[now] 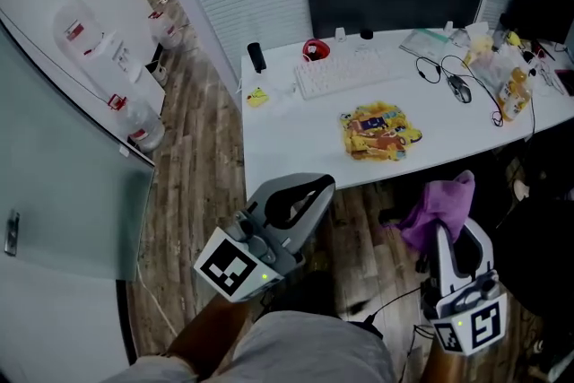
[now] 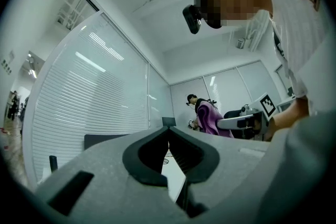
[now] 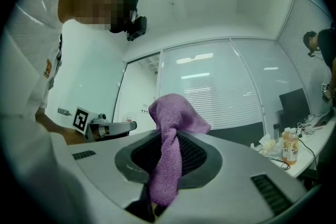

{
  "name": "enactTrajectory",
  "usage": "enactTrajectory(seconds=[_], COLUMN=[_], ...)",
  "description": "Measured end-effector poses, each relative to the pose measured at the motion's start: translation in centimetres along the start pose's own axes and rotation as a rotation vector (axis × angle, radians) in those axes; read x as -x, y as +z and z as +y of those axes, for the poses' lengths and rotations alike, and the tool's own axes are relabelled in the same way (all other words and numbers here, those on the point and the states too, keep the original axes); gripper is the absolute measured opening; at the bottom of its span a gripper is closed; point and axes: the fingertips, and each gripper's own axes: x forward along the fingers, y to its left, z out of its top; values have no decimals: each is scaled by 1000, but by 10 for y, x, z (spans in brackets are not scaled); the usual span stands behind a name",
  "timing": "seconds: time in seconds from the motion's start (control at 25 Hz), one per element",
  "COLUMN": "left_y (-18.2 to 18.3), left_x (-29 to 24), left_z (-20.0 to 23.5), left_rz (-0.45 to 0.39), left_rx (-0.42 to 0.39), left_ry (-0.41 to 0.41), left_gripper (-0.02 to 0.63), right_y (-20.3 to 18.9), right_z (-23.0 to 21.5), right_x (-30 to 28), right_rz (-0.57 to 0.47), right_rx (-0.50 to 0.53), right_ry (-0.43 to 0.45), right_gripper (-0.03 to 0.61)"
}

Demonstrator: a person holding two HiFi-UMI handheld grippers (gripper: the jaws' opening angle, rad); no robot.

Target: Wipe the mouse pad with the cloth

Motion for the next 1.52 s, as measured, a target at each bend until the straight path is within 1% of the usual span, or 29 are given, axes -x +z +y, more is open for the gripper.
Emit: enactTrajectory(seconds=[0.2, 0.4, 0.76, 1.0, 1.2, 1.4, 1.52], left_y=[-19, -36, -74, -96, -113, -133, -149], left_x=[-26, -47, -74, -88, -99, -109, -117], left_z=[38, 81, 136, 152, 160, 163, 166], left_rz=[33, 41, 98, 129, 162, 211, 242], left_rx=[-9, 4, 32, 66, 88, 96, 62], left_ry=[-35, -54, -82, -87, -83, -79, -85], left_gripper=[15, 15, 15, 15, 15, 15, 15], right_y=[-12, -24, -43, -53, -66, -90, -109], right_z=[-20, -33, -49, -54, -62, -73, -79], right_x=[-46, -91, -148, -171, -190, -209, -222], right_rz=[13, 34, 85, 115, 154, 247, 322], right_rx=[-3, -1, 9, 23, 15, 4, -7], right_ry=[-18, -36, -59, -43, -27, 2, 31], right_gripper=[66, 66, 66, 66, 66, 66, 66])
